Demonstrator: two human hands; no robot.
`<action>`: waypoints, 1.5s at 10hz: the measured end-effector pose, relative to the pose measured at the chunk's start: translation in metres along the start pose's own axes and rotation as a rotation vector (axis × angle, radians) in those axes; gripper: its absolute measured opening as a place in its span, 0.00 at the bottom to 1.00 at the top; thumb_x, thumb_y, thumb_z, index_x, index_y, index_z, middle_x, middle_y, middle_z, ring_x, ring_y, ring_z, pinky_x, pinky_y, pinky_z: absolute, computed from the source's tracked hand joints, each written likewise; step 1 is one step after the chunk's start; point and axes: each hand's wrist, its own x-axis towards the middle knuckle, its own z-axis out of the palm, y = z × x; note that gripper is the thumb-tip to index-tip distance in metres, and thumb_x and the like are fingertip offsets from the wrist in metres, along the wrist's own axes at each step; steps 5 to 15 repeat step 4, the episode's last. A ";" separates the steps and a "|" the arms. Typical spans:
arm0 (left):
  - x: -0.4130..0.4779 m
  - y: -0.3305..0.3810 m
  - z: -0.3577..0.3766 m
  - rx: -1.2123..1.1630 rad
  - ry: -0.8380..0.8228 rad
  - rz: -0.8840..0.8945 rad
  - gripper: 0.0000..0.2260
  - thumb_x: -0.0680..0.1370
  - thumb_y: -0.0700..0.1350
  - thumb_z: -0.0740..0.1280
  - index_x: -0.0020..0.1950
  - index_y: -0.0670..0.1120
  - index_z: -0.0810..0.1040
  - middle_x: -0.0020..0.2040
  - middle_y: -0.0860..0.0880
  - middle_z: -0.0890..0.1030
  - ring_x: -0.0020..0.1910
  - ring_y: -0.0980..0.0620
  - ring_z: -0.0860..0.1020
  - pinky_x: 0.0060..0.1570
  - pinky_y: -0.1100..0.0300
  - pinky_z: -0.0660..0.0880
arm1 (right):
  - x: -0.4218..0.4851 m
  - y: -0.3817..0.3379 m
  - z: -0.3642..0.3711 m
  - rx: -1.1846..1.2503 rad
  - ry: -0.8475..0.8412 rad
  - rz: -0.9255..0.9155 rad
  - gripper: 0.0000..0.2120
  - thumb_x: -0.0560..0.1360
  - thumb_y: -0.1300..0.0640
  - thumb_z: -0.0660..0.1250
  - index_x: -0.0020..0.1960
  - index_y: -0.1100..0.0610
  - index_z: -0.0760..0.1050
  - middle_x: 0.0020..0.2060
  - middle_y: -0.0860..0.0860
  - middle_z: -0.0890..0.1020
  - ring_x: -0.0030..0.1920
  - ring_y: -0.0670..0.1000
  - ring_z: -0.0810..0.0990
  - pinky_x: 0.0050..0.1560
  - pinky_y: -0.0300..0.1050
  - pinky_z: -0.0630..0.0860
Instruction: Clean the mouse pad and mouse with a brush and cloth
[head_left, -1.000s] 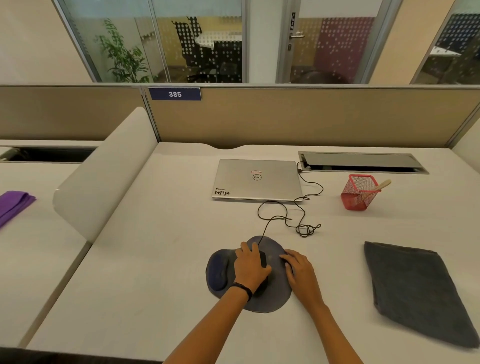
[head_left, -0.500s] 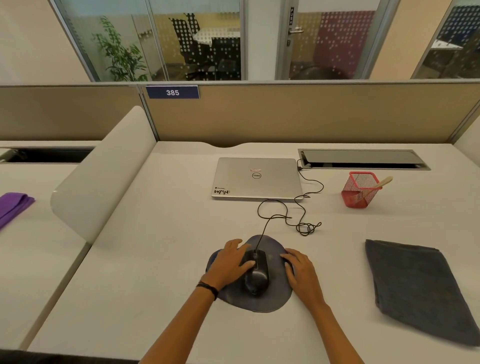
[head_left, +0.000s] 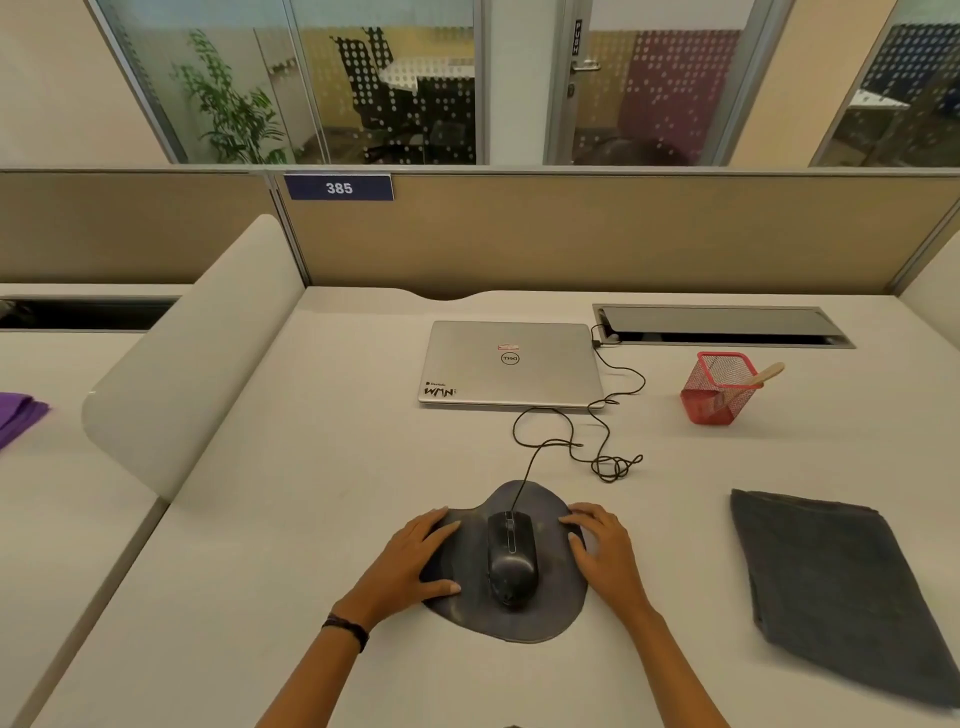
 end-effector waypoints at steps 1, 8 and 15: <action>0.004 0.003 0.000 -0.006 0.026 -0.012 0.43 0.65 0.77 0.47 0.75 0.56 0.54 0.77 0.54 0.51 0.75 0.53 0.52 0.69 0.65 0.47 | 0.014 -0.006 -0.004 0.026 -0.017 0.063 0.09 0.74 0.64 0.64 0.49 0.55 0.80 0.50 0.48 0.79 0.51 0.47 0.76 0.55 0.39 0.74; 0.024 0.012 -0.037 -0.080 0.010 -0.036 0.48 0.60 0.81 0.44 0.71 0.54 0.65 0.71 0.53 0.68 0.67 0.55 0.68 0.66 0.62 0.65 | 0.069 -0.037 -0.019 0.060 0.000 0.050 0.09 0.76 0.64 0.62 0.52 0.56 0.79 0.49 0.50 0.82 0.49 0.47 0.79 0.47 0.30 0.73; 0.024 0.012 -0.037 -0.080 0.010 -0.036 0.48 0.60 0.81 0.44 0.71 0.54 0.65 0.71 0.53 0.68 0.67 0.55 0.68 0.66 0.62 0.65 | 0.069 -0.037 -0.019 0.060 0.000 0.050 0.09 0.76 0.64 0.62 0.52 0.56 0.79 0.49 0.50 0.82 0.49 0.47 0.79 0.47 0.30 0.73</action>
